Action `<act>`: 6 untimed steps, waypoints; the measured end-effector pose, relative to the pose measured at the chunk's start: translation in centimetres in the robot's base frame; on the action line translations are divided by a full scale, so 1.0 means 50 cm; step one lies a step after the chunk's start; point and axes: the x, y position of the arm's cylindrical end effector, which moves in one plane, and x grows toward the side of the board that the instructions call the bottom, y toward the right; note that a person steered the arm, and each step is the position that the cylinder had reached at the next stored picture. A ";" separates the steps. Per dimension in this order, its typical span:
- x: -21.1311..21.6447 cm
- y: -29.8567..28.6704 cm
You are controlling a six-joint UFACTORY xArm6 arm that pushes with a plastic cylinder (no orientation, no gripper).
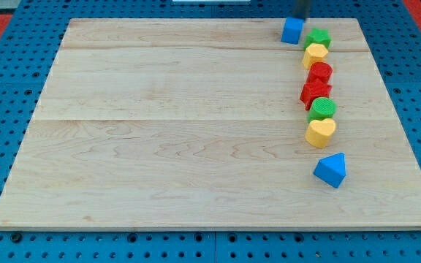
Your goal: Move the blue cube to the left of the green star
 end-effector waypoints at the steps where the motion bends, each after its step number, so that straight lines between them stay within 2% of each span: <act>1: 0.021 0.019; 3: 0.052 0.263; 5: 0.047 -0.004; 6: 0.037 0.060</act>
